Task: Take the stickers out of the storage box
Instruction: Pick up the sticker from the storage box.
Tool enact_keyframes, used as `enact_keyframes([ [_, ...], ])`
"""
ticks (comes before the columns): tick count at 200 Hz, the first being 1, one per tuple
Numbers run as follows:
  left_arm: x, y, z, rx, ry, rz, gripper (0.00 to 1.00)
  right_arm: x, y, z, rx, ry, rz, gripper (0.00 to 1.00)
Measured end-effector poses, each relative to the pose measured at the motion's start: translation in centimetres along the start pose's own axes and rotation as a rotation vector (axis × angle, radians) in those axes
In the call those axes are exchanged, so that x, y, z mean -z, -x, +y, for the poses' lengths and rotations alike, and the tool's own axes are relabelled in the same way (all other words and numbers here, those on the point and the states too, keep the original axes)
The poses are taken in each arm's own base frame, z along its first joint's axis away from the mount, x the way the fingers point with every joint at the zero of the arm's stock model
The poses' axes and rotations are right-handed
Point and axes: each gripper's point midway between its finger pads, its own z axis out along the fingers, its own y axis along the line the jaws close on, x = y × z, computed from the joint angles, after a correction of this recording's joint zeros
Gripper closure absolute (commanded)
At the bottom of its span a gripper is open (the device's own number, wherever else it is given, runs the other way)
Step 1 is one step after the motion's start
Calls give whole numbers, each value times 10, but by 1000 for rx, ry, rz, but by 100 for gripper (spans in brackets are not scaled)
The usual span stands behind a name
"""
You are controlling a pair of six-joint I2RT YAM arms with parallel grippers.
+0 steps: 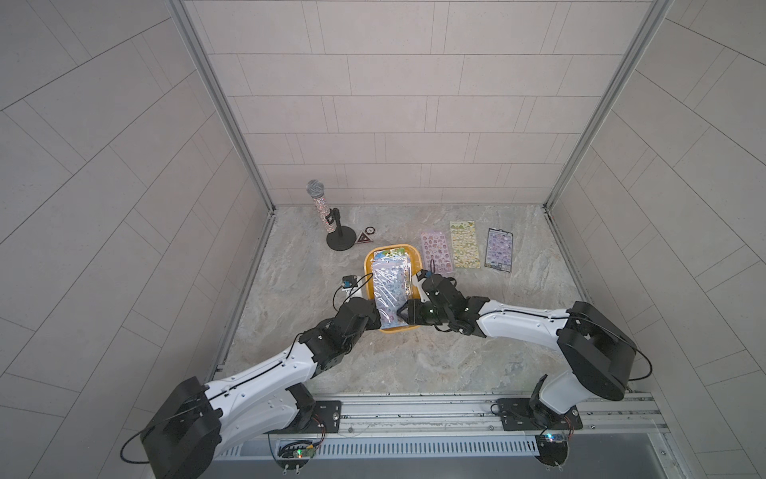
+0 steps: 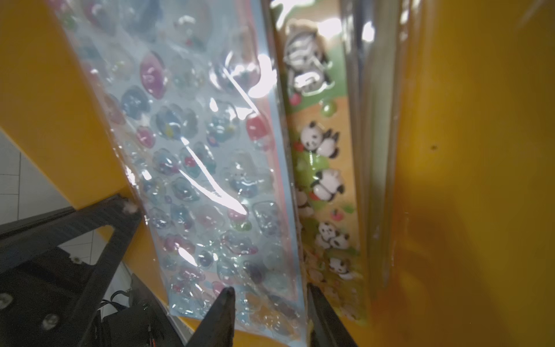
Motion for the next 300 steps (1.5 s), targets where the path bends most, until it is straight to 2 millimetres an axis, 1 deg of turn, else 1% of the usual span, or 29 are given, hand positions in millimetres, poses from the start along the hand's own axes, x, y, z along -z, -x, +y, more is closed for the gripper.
enact_keyframes([
  [41, 0, 0, 0, 1, 0, 0, 100, 20, 11, 10, 3, 104, -44, 63],
  [61, 0, 1, -1, 3, -4, -5, 100, 26, 12, 14, 10, 142, -47, 64],
  [126, 0, 3, -3, 10, -14, -13, 100, 30, 7, 30, 38, 244, -8, 68],
  [162, -1, 3, -4, 11, -15, -14, 100, 33, 3, 40, 54, 300, 16, 77],
  [184, -1, 3, -4, 10, -15, -13, 100, 33, 2, 38, 66, 289, 19, 86],
  [214, -1, 3, -3, 10, -13, -14, 100, 34, -2, 22, 74, 199, 29, 91],
  [235, -1, 2, -1, 7, -4, -12, 100, 45, 1, 18, 87, 160, 11, 94],
  [263, 0, 1, 4, 1, 23, -12, 100, 68, 15, 20, 101, 153, -34, 98],
  [291, 2, 4, 10, 0, 51, -26, 100, 99, 29, 24, 100, 178, -91, 100],
  [300, 3, 5, 11, 2, 56, -30, 100, 110, 36, 22, 86, 183, -109, 100],
])
